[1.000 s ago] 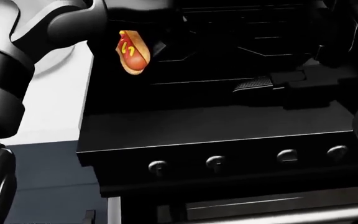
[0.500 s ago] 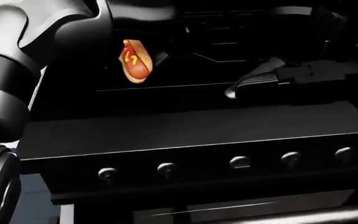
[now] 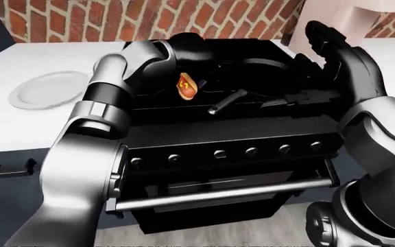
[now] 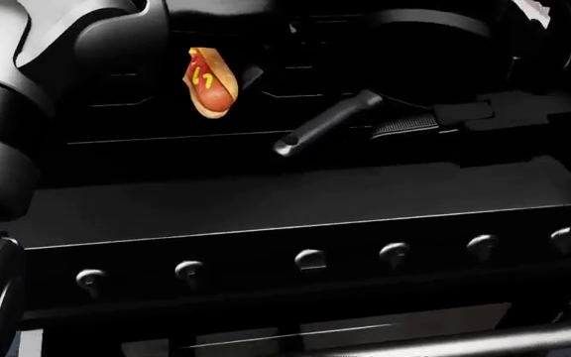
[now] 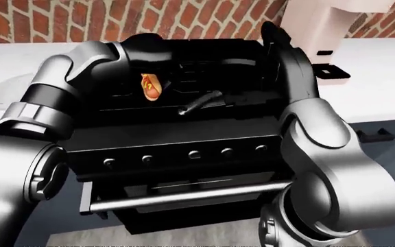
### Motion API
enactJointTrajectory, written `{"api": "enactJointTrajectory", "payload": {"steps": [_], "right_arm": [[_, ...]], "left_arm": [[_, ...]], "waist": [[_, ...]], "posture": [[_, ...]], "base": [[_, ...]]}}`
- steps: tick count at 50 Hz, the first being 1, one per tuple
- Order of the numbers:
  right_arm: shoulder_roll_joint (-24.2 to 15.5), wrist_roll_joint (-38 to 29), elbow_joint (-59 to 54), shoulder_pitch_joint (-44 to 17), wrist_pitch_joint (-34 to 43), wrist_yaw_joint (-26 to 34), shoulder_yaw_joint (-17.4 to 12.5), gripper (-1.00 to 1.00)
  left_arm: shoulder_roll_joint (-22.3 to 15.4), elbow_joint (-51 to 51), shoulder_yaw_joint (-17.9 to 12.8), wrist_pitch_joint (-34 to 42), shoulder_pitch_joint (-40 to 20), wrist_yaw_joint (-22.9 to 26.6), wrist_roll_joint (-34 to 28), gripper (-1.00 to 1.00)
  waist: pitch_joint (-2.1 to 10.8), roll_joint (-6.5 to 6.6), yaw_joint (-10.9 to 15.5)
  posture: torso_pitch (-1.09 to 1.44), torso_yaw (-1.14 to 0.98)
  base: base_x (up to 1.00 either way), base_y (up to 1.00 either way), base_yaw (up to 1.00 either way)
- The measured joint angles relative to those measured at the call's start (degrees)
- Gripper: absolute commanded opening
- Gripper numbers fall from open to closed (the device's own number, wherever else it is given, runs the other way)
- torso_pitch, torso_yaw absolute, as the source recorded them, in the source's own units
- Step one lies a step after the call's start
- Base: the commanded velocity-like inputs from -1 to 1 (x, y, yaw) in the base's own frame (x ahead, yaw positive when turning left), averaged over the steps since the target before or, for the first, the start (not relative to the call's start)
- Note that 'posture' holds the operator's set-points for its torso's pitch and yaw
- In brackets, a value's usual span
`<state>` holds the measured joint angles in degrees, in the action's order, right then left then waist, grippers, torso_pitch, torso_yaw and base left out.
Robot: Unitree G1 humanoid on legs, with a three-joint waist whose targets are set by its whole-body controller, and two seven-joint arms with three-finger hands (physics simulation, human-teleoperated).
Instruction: Pick the hot dog from the plate and place it in the pan.
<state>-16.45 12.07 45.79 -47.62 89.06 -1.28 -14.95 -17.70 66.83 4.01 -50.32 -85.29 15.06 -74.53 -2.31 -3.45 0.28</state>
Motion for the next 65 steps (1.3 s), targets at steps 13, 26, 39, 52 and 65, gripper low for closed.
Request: {"api": "enactJointTrajectory", "payload": {"steps": [13, 26, 39, 52, 65], "right_arm": [[0.01, -0.73, -0.42, -0.22, 0.38, 0.01, 0.09, 1.0], [0.33, -0.53, 0.54, -1.07, 1.16, 0.78, 1.01, 1.0], [0.28, -1.54, 0.25, -0.56, 0.72, 0.69, 0.5, 1.0], [0.29, -1.78, 0.24, -0.7, 0.64, 0.79, 0.48, 1.0], [0.32, -1.2, 0.45, -2.17, 0.61, 1.38, 1.36, 1.0]], "left_arm": [[-0.29, 0.38, 0.08, -0.3, -0.62, 0.23, 0.26, -1.0], [-1.35, 0.67, -0.31, -0.07, -0.32, 0.88, 0.25, -1.0], [-0.62, 0.86, 0.04, -0.37, -0.95, 0.84, 0.33, -1.0], [-0.57, 1.16, 0.22, -0.28, -0.88, 1.24, 1.03, -1.0], [-1.87, 1.62, -0.49, 0.45, -2.17, 1.01, 1.12, -1.0]], "waist": [[-0.33, 5.76, 0.8], [-0.18, 1.71, 0.95], [-0.76, 1.98, 0.97], [-2.43, 1.77, -0.79], [-0.86, 1.56, 0.13]], "posture": [[0.0, 0.0], [0.0, 0.0], [0.0, 0.0], [0.0, 0.0], [0.0, 0.0]], "base": [[0.0, -0.26, 0.0], [0.03, -0.33, 0.0], [0.1, -0.22, 0.0], [0.02, 0.0, 0.0], [0.02, 0.0, 0.0]]}}
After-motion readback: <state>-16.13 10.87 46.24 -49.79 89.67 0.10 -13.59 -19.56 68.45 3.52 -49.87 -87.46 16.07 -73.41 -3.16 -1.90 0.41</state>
